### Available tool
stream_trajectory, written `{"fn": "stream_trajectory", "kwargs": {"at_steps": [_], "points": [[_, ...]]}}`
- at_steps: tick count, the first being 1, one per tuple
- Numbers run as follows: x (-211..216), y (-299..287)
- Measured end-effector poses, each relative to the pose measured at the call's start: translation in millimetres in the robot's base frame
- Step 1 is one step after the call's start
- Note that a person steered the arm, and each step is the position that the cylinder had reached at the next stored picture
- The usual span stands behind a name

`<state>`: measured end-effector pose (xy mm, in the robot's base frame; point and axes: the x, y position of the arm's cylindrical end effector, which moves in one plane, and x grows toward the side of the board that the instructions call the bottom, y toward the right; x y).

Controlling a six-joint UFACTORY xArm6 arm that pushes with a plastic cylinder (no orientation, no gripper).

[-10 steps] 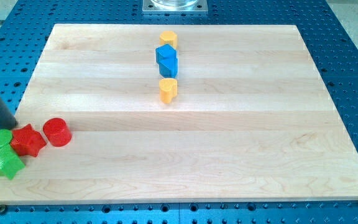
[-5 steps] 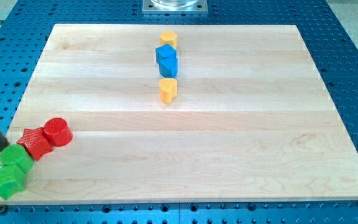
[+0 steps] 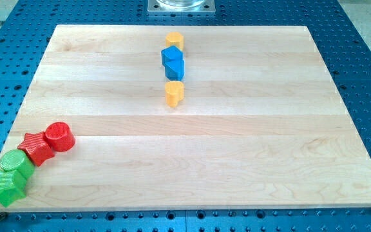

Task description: Move the green star right to the green circle

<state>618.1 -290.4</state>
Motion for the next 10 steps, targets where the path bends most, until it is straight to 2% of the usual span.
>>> {"fn": "stream_trajectory", "kwargs": {"at_steps": [1, 3, 5, 6, 7, 8, 9, 10], "points": [[-0.1, 38.7], [-0.2, 79.6], [-0.5, 154.3], [-5.7, 113.5], [-4.0, 110.4], [-33.0, 109.9], [-33.7, 127.4], [-39.5, 189.5]]}}
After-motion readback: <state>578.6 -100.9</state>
